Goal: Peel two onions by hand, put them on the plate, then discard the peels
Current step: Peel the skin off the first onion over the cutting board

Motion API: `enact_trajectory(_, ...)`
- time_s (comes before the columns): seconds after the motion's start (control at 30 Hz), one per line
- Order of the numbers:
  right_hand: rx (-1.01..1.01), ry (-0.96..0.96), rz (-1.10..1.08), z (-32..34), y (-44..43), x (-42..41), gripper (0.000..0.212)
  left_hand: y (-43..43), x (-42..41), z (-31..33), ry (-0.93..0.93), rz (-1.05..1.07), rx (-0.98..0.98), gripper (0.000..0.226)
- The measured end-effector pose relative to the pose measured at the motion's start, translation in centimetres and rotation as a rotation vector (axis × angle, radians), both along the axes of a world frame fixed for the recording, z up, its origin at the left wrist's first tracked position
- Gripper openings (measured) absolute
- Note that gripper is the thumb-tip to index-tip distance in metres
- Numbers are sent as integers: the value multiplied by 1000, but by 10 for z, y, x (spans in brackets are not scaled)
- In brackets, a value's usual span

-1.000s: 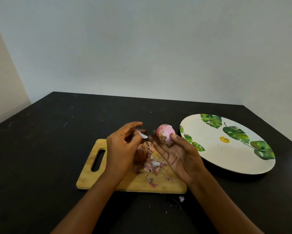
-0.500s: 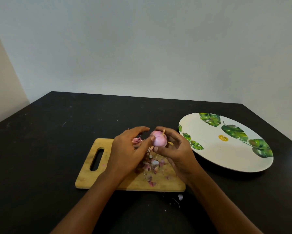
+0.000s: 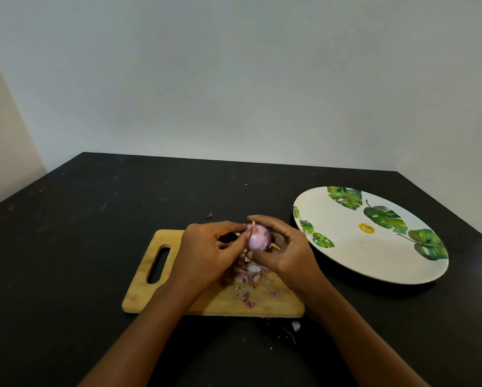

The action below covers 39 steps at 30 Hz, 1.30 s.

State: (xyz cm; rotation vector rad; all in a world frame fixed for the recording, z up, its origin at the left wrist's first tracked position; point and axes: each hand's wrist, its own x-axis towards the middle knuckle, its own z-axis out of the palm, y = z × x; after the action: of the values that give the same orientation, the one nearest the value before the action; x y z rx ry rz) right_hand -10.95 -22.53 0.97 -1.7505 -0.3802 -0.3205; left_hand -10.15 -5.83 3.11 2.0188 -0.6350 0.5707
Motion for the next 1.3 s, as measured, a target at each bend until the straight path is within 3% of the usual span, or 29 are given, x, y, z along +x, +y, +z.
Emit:
enact_trajectory(0.23,18,-64,-63,-8,8,-1,52,-11,-9,-3,-105,196,62,40)
enact_trajectory(0.4,-31,-111,-126,-9,13,-2,44,-18,-15,-4,-101,266,-9,17)
enact_trajectory(0.6,7,-153,-101,-6,19,-6,44,-16,-15,0,-52,301,-166,8)
enact_trajectory(0.9,146,-54,22,1,17,-8,53,-14,-11,8,101,288,-460,11)
enact_trajectory(1.07,218,0,39,6,19,-10,53,-10,-5,8,160,319,-512,9)
enact_trajectory(1.3,577,225,216,15,14,-10,54,5,7,4,209,421,-517,9)
